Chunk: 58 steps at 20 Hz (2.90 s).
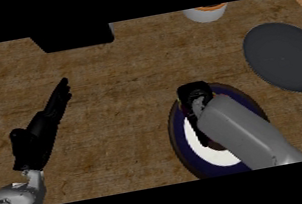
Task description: Pick the eggplant from the plate and place it in the pan
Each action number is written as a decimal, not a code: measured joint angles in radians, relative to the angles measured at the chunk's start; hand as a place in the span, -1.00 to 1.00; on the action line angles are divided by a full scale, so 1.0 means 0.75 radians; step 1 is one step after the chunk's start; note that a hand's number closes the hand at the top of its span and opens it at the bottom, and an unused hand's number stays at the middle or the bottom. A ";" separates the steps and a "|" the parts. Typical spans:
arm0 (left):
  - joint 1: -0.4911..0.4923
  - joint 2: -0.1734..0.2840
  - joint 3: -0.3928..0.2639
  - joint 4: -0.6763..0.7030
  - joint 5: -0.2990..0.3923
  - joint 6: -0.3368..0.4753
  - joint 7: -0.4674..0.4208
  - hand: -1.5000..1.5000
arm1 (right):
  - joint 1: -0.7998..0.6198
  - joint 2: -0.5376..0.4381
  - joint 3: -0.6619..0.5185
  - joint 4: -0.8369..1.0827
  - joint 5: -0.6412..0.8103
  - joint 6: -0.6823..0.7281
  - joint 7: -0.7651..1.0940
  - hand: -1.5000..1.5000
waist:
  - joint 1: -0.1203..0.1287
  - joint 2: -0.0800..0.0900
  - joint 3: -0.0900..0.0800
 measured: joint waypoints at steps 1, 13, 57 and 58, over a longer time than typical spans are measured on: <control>0.022 -0.002 0.006 -0.008 -0.004 -0.011 -0.016 0.00 | 0.017 0.006 -0.002 -0.004 0.018 0.000 -0.005 -1.00 | 0.000 0.000 0.000; -0.015 -0.059 0.086 0.063 -0.050 -0.082 -0.031 0.00 | 0.031 0.038 -0.027 0.061 0.168 0.068 -0.202 1.00 | 0.000 -0.015 -0.007; -0.027 -0.120 0.175 0.051 -0.112 -0.165 -0.007 0.00 | 1.004 -0.450 -0.865 -1.137 -0.083 -0.957 -1.153 1.00 | -0.006 0.002 0.001; -0.025 -0.125 0.176 0.058 -0.117 -0.167 -0.016 0.00 | 0.965 -0.442 -0.876 -1.072 -0.069 -0.974 -1.175 1.00 | -0.004 0.002 0.001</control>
